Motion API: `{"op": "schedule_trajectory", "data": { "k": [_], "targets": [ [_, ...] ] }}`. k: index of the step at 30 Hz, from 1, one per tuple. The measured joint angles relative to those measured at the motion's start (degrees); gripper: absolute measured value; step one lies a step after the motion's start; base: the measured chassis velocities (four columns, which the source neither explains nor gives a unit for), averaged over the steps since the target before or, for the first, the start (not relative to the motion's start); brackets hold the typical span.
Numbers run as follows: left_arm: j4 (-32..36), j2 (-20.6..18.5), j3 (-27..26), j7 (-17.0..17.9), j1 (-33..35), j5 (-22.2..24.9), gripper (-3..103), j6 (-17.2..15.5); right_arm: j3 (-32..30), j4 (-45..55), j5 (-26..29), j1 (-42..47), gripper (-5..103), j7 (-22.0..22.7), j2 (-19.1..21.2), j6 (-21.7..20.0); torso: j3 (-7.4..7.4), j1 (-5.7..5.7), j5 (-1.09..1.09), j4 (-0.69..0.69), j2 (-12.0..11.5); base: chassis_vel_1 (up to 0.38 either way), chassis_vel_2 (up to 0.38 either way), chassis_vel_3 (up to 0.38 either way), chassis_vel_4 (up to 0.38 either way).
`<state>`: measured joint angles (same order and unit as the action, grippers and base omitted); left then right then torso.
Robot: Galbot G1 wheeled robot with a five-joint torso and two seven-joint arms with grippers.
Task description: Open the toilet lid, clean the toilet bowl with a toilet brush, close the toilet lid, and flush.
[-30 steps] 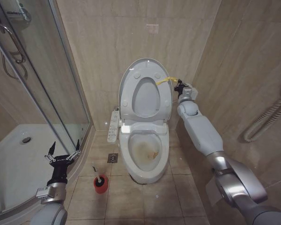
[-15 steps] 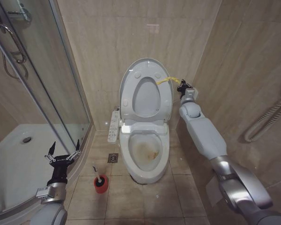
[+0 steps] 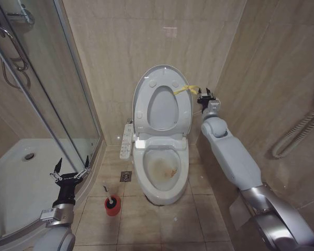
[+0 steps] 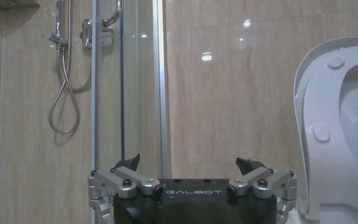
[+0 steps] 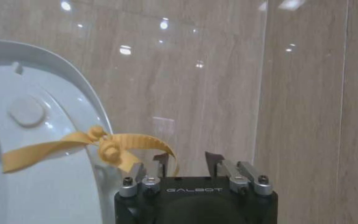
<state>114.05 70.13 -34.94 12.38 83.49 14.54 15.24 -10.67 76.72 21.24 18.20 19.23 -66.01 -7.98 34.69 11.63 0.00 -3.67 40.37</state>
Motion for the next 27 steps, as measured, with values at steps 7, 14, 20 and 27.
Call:
{"op": "schedule_trajectory", "data": {
  "k": [7, 14, 20, 27],
  "targets": [
    [0.0, 0.0, 0.0, 0.0, 0.0, 0.0, 100, 0.0, -0.3, 5.6, 1.0, 3.8, 63, 0.4, 1.2, -0.9, 0.00, 0.00, 0.00, 0.01, 0.0, 0.000, 0.000, 0.000, 0.000],
    [0.0, 0.0, 0.0, 0.0, 0.0, 0.0, 100, 0.0, -0.5, 10.2, 2.6, 6.7, 90, 0.9, 2.1, -2.0, 0.00, 0.00, 0.00, 0.00, 0.0, 0.000, 0.000, 0.000, 0.000],
    [0.0, 0.0, 0.0, 0.0, 0.0, 0.0, 100, 0.0, -1.1, 14.3, 4.5, 9.7, 100, 1.8, 2.7, -2.9, 0.00, 0.00, -0.01, 0.02, 0.0, 0.000, 0.000, 0.000, 0.000],
    [0.0, 0.0, 0.0, 0.0, 0.0, 0.0, 100, 0.0, -3.0, 20.7, 6.2, 15.9, 100, 2.0, 4.1, -3.6, 0.00, -0.01, 0.00, -0.01, 0.0, 0.000, 0.000, 0.000, 0.000]
  ]
}}
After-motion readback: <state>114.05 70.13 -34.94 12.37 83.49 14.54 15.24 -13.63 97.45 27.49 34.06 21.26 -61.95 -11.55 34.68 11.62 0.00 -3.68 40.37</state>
